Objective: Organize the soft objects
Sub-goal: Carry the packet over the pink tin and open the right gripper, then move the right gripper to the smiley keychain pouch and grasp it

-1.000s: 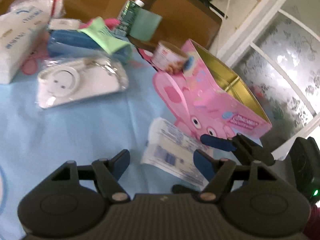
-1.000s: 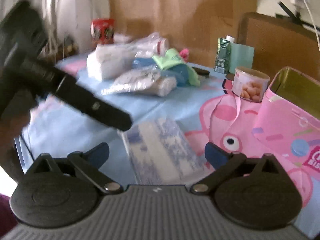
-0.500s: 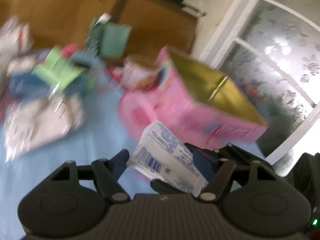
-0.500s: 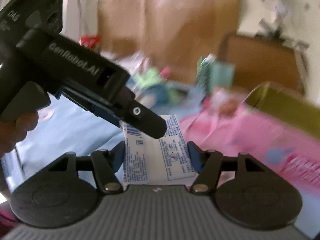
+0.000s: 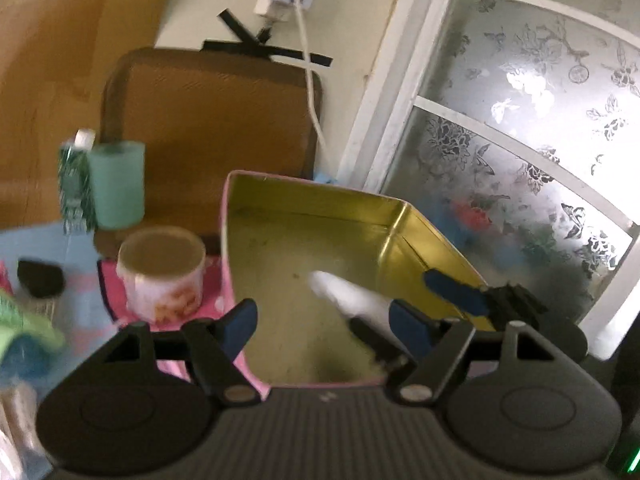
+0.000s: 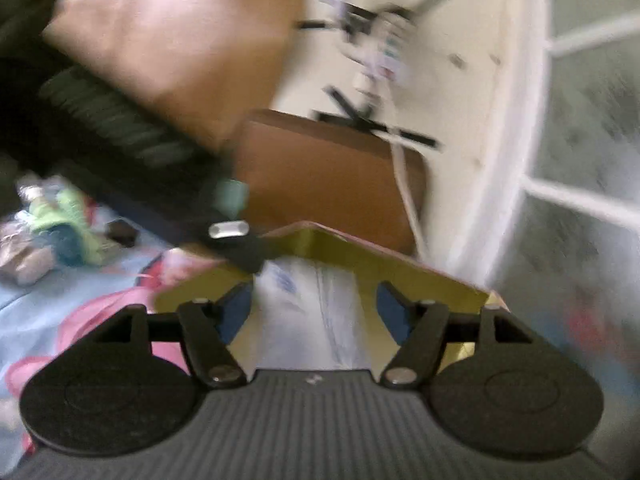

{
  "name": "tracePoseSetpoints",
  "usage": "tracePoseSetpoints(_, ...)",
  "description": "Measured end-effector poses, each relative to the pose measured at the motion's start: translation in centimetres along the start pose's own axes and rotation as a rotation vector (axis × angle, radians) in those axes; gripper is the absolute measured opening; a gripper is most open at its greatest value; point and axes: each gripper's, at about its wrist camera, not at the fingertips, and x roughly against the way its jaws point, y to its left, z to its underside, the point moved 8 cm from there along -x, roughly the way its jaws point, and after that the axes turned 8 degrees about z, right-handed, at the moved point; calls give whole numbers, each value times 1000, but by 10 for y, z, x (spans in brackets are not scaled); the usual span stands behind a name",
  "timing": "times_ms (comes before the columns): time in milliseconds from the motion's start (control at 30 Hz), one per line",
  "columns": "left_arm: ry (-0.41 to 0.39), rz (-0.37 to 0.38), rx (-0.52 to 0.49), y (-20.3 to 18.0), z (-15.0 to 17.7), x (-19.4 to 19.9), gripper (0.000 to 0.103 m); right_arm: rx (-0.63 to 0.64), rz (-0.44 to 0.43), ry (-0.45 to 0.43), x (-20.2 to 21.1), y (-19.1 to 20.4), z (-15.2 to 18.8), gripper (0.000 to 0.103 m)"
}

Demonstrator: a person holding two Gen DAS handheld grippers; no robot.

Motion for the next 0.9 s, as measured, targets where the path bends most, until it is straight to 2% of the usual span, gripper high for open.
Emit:
tracePoseSetpoints(100, -52, 16, 12, 16, 17, 35, 75, -100, -31, -39, 16, -7, -3, 70)
tracePoseSetpoints(167, -78, 5, 28, 36, 33, 68, 75, -125, -58, -65, 26, 0, -8, 63)
tracePoseSetpoints(233, -109, -35, 50, 61, 50, 105, 75, -165, -151, -60, 34, 18, -15, 59)
tracePoseSetpoints(267, -120, -72, 66, 75, 58, 121, 75, -183, -219, -47, 36, 31, -18, 53)
tracePoseSetpoints(400, -158, -250, 192, 142, 97, 185, 75, -250, -502, 95, 29, 98, -22, 37)
tracePoseSetpoints(500, -190, -342, 302, 184, 119, 217, 75, -286, -611, 199, 23, 148, -18, 35)
tracePoseSetpoints(600, -227, -389, 368, 209, 129, 235, 75, -338, -653, 292, 9, 182, -15, 36)
tracePoseSetpoints(733, -262, -372, 436, 227, 130, 236, 75, -457, -672, 423, -6, 196, -2, 37)
tracePoseSetpoints(900, -242, -359, 419, 228, 125, 217, 75, -465, -673, 487, -4, 213, 4, 34)
